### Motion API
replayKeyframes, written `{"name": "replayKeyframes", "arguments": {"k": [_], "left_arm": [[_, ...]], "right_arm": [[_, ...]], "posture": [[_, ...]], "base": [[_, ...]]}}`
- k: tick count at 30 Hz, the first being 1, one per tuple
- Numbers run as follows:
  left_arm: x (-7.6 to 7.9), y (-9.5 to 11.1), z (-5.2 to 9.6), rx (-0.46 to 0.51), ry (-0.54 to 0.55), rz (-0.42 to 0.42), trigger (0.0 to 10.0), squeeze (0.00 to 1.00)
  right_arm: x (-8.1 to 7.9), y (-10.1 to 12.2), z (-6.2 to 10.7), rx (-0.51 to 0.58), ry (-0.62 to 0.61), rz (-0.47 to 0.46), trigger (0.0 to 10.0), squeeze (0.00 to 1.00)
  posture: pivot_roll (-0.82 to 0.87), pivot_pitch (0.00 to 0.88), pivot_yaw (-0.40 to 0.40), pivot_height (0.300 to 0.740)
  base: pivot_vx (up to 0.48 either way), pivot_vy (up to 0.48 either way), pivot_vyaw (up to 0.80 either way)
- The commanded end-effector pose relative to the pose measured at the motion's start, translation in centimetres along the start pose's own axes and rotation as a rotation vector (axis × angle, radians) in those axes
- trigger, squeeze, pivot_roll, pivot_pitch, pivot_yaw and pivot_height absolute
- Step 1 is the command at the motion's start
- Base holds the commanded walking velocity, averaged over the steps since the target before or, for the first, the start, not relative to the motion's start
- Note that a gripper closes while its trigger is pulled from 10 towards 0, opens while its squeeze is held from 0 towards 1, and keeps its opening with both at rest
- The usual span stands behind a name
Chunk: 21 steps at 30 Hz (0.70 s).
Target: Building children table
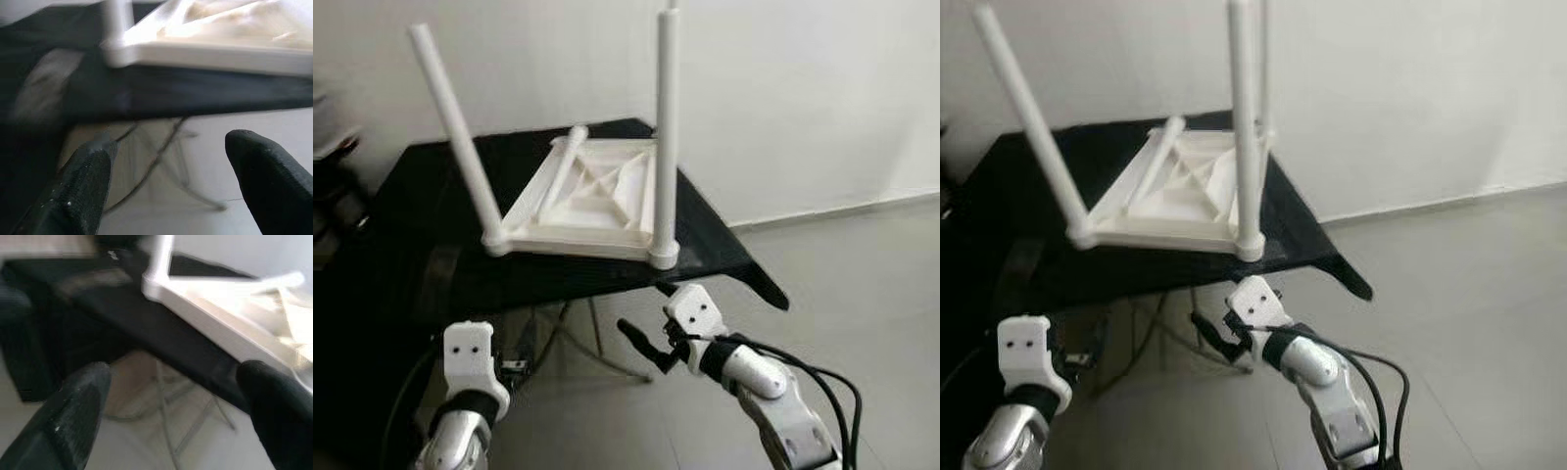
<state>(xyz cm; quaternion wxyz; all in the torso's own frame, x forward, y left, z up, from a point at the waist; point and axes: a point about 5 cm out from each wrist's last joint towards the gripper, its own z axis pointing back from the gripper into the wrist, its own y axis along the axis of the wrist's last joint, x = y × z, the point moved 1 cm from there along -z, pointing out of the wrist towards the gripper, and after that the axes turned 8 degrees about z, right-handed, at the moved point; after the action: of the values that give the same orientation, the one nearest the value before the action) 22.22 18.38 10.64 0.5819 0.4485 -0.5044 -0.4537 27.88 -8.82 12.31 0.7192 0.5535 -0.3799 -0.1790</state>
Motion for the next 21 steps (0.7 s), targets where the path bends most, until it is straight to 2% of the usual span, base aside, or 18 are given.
{"name": "replayKeyframes", "arguments": {"k": [1, 21], "left_arm": [[0.39, 0.17, -0.15, 0.005, -0.014, -0.001, 10.0, 0.00], [0.53, 0.26, -0.53, 0.013, -0.014, 0.007, 10.0, 0.00]], "right_arm": [[0.45, -0.07, 0.19, 0.005, -0.010, -0.006, 10.0, 0.00], [0.76, -0.38, 0.01, 0.001, -0.003, -0.011, 10.0, 0.00]], "posture": [[-0.01, 0.000, 0.022, 0.740], [-0.01, 0.000, 0.016, 0.740]], "base": [[0.000, -0.435, 0.00], [0.000, -0.435, 0.00]]}}
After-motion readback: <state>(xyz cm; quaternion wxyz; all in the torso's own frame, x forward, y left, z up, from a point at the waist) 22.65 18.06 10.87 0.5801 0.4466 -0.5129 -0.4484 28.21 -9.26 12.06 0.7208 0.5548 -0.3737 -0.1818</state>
